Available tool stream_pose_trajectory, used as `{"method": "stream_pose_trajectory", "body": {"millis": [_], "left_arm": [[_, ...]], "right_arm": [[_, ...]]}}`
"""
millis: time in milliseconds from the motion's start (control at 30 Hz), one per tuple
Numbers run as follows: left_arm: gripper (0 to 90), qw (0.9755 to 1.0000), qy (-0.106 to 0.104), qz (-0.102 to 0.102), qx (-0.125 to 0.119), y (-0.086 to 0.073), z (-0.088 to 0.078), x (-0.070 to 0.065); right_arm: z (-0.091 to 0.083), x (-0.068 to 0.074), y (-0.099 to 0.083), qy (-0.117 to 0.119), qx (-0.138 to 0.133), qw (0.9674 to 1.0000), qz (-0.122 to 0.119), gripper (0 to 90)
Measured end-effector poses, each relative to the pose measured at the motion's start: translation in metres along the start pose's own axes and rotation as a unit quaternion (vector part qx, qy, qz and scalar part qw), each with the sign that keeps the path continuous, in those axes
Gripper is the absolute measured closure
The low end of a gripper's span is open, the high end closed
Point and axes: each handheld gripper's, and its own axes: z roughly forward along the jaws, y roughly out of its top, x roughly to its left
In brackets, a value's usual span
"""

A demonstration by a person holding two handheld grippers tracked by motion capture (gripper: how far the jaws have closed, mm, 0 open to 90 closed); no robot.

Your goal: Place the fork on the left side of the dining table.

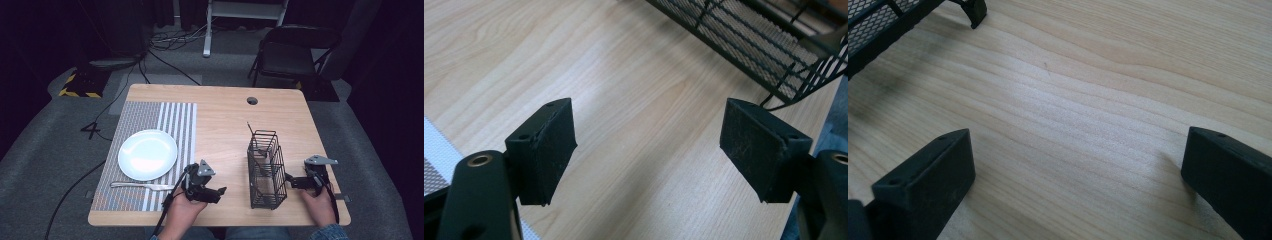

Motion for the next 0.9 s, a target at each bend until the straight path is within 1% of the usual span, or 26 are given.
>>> {"method": "stream_pose_trajectory", "body": {"millis": [67,167,200,267,367,433,467,500,600,667,700,767,800,833,900], "left_arm": [[22.7,1.0000,-0.003,-0.006,-0.004,0.002,-0.005,0.004],[22.8,0.9997,-0.006,-0.011,-0.022,0.008,-0.015,0.008],[22.9,0.9997,-0.006,-0.011,-0.022,0.008,-0.015,0.008],[23.2,0.9994,-0.005,-0.010,-0.033,0.013,-0.023,0.009],[23.2,0.9992,-0.008,-0.010,-0.039,0.017,-0.027,0.011],[23.2,0.9989,-0.010,-0.012,-0.044,0.022,-0.031,0.013],[23.2,0.9985,-0.011,-0.015,-0.051,0.026,-0.036,0.015],[23.2,0.9985,-0.011,-0.015,-0.051,0.026,-0.036,0.015],[23.9,0.9980,-0.018,-0.016,-0.058,0.034,-0.043,0.019],[24.6,0.9976,-0.022,-0.010,-0.064,0.043,-0.048,0.024],[24.6,0.9976,-0.022,-0.010,-0.064,0.043,-0.048,0.024],[24.8,0.9972,-0.026,-0.004,-0.070,0.049,-0.050,0.026],[24.8,0.9972,-0.024,0.001,-0.071,0.055,-0.051,0.026],[25.0,0.9972,-0.024,0.001,-0.071,0.055,-0.051,0.026],[25.4,0.9972,-0.027,0.005,-0.069,0.061,-0.049,0.026]], "right_arm": [[0.000,0.000,0.000,0.000,0.000,1.0000,0.000,0.7],[0.000,0.000,0.000,0.000,0.000,1.0000,0.000,0.7],[0.000,0.000,0.000,0.000,0.000,1.0000,0.000,0.7],[0.000,0.000,0.000,0.000,0.000,1.0000,0.000,0.8],[0.000,0.000,0.000,0.000,0.000,1.0000,0.000,0.9],[0.000,0.000,0.000,0.000,0.000,1.0000,0.000,1.0],[0.000,0.000,0.000,0.000,0.000,1.0000,0.000,1.0],[0.000,0.000,0.000,0.000,0.000,1.0000,0.000,1.0],[0.000,0.000,0.000,0.000,0.000,1.0000,0.000,1.0],[0.000,0.000,0.000,0.000,-0.001,1.0000,0.000,1.2],[0.000,0.000,0.000,0.000,-0.001,1.0000,0.000,1.3],[0.000,0.001,0.000,-0.001,-0.001,1.0000,0.001,1.3],[0.000,0.001,0.000,-0.001,-0.001,1.0000,0.001,1.4],[0.000,0.001,0.000,-0.001,-0.001,1.0000,0.001,1.4],[0.000,0.001,0.000,-0.001,-0.001,1.0000,0.001,1.4]]}}
